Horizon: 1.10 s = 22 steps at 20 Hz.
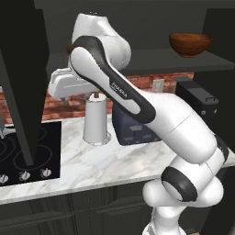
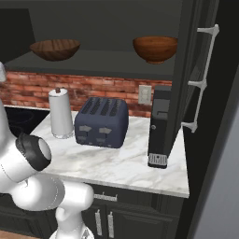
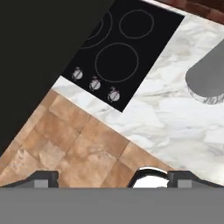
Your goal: Move the bowls from the cabinet to the plates on the dining table.
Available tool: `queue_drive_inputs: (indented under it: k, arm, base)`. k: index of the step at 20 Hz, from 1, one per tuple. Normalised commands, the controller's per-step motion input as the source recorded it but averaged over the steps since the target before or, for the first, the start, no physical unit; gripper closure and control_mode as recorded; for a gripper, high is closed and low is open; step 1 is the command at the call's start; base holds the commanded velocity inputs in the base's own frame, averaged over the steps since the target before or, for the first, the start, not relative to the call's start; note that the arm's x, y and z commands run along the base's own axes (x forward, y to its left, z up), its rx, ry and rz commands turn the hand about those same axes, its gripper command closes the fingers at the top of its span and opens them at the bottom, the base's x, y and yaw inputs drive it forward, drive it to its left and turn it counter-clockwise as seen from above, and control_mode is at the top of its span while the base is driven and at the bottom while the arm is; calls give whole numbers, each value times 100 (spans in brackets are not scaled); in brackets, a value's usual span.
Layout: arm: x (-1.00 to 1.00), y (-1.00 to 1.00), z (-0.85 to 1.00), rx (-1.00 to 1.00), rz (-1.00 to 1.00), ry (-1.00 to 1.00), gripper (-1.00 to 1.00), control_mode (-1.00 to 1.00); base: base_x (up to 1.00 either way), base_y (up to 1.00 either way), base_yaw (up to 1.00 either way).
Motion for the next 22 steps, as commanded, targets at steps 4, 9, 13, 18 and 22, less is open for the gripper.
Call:
queue_drive_inputs:
  k: [4, 9, 13, 18, 22]
  arm:
    - [-31, -42, 2, -42, 0, -19, -100, -100]
    - [-73, -46, 0, -38, 2, -21, -100, -100]
    - [-69, -45, -13, -38, 2, -19, -100, -100]
    - [-28, -62, -4, -35, 2, -16, -100, -100]
    - [0, -61, 1, -34, 2, -15, -100, -100]
  base:
    - [0, 0, 0]
    - [0, 0, 0]
    - [0, 0, 0]
    - [0, 0, 0]
    - [0, 0, 0]
